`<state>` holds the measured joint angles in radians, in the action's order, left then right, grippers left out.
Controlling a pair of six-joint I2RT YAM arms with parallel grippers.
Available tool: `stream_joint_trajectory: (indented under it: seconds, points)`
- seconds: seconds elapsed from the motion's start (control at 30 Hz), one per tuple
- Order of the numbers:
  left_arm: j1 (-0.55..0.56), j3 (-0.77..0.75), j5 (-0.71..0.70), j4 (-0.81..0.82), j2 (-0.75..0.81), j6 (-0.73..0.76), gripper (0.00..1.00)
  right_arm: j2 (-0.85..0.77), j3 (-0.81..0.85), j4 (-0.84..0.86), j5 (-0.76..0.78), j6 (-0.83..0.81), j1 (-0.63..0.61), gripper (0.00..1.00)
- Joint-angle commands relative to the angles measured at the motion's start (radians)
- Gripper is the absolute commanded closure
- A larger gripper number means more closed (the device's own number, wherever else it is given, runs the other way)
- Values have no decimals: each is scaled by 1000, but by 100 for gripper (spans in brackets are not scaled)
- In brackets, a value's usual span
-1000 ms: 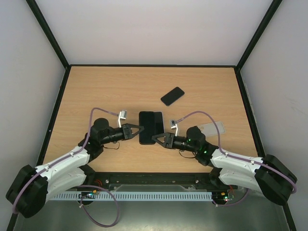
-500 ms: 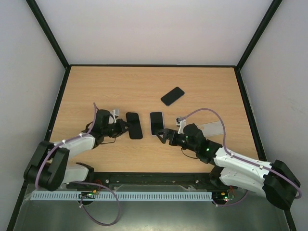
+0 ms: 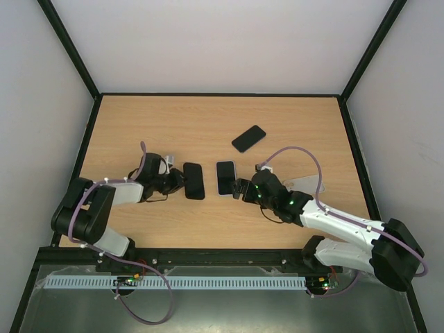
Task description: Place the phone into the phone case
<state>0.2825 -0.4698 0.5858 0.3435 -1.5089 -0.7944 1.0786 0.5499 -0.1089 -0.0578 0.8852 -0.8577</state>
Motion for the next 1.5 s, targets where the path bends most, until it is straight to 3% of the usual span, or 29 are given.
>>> stream_joint_trajectory:
  seconds: [0.0,0.23,0.33,0.4,0.43,0.7,0.87,1.0,1.13,1.3,1.47]
  points:
    - [-19,-32,-38,-19,-15,56,73,5,21,-100,141,48,13,3]
    - [-26,-22,-140,-147,80,80,37,63,55,-185,297,63,63,1]
    - [-26,-21,-188,-199,140,80,26,96,68,-210,338,73,102,8]
    - [-27,-22,-216,-238,186,80,5,118,76,-219,360,75,132,15]
    - [-26,-23,-224,-254,210,78,1,131,82,-227,372,80,148,19]
    - [-27,-40,-186,-345,372,79,1,237,127,-240,405,52,340,46]
    - [-27,-52,-160,-405,445,103,1,278,91,-186,307,19,385,46]
    - [-28,-44,-157,-429,478,116,1,299,95,-201,367,-61,385,47]
    - [-28,-25,-142,-418,489,106,1,336,99,-219,367,-142,389,57]
    - [-28,-4,-128,-412,512,98,1,376,84,-203,316,-153,398,58]
    - [-26,13,-126,-425,545,95,1,400,83,-205,291,-164,402,67]
